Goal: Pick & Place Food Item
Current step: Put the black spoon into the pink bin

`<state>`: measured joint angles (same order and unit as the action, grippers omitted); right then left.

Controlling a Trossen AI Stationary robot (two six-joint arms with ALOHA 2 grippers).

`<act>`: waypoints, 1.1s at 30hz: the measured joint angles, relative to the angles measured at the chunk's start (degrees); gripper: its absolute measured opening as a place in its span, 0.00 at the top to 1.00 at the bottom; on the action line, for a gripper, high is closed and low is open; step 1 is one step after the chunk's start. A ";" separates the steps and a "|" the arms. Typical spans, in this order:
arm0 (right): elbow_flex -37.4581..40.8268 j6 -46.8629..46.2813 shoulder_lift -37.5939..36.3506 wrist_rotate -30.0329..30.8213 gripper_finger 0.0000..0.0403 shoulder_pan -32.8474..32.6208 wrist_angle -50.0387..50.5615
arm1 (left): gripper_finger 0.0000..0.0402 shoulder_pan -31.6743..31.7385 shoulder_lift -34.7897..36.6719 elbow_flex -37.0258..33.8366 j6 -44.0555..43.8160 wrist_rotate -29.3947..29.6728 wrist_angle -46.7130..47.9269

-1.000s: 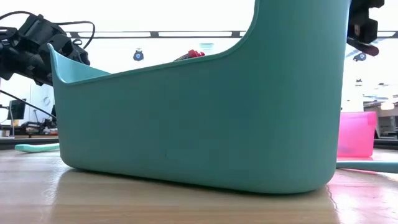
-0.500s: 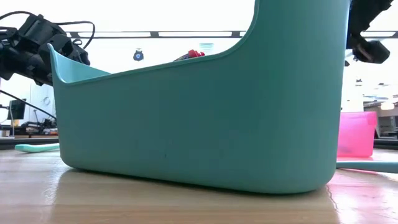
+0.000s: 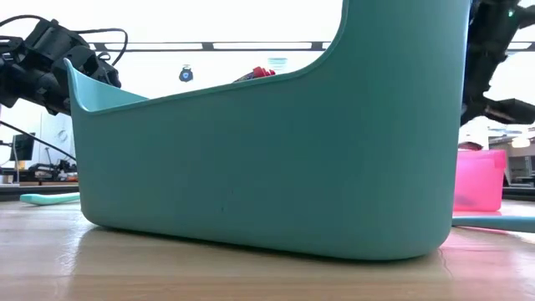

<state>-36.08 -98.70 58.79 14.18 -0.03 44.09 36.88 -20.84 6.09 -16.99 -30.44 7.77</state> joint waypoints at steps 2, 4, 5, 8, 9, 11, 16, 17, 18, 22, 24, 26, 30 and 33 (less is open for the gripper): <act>0.93 -0.04 1.27 -1.18 0.95 0.80 -1.32 | 0.22 -0.02 0.00 0.00 0.00 0.00 0.00; 1.56 -0.23 2.61 -1.36 0.95 1.33 -2.14 | 0.22 0.00 -0.02 -0.01 0.00 0.00 0.00; 1.79 -0.56 3.20 -1.37 0.95 1.54 -2.50 | 0.22 -0.02 -0.02 0.00 0.00 0.00 0.00; 2.29 -0.98 4.82 -1.95 0.95 2.31 -3.87 | 0.22 0.00 -0.02 0.00 0.00 0.00 0.00; 2.45 -0.99 5.32 -2.57 0.95 2.66 -4.32 | 0.22 -0.02 -0.02 0.00 0.00 0.00 0.00; 2.82 -0.85 6.29 -3.87 0.94 3.11 -4.89 | 0.22 0.00 -0.02 0.00 0.00 0.00 0.00; 3.47 -0.37 7.47 -4.64 0.94 3.37 -6.53 | 0.22 0.00 -0.02 0.00 0.00 0.00 0.00; 3.60 -0.31 7.55 -4.61 0.94 3.56 -6.58 | 0.22 -0.02 -0.02 0.00 0.00 0.00 0.00; 3.74 -0.15 7.58 -4.44 0.94 3.78 -6.53 | 0.22 0.00 -0.02 -0.02 0.00 0.00 0.00; 4.23 0.24 7.31 -3.70 0.94 5.05 -6.49 | 0.22 0.00 -0.02 0.00 0.00 0.02 0.00; 4.33 1.06 7.31 -3.58 0.94 5.69 -6.55 | 0.22 0.00 -0.02 0.00 0.00 0.00 0.00; 4.40 1.79 7.59 -3.44 0.94 6.42 -6.52 | 0.22 0.00 -0.02 -0.01 0.00 0.01 0.00; 4.55 2.97 7.82 -2.12 0.94 8.07 -6.48 | 0.22 0.00 0.00 0.00 0.00 0.00 0.00; 4.56 4.23 7.67 -2.06 0.94 9.34 -6.60 | 0.22 0.00 -0.02 -0.02 0.00 0.00 0.00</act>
<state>-31.53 -94.47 66.47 12.12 9.31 37.50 36.88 -20.86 6.07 -16.99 -30.43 7.77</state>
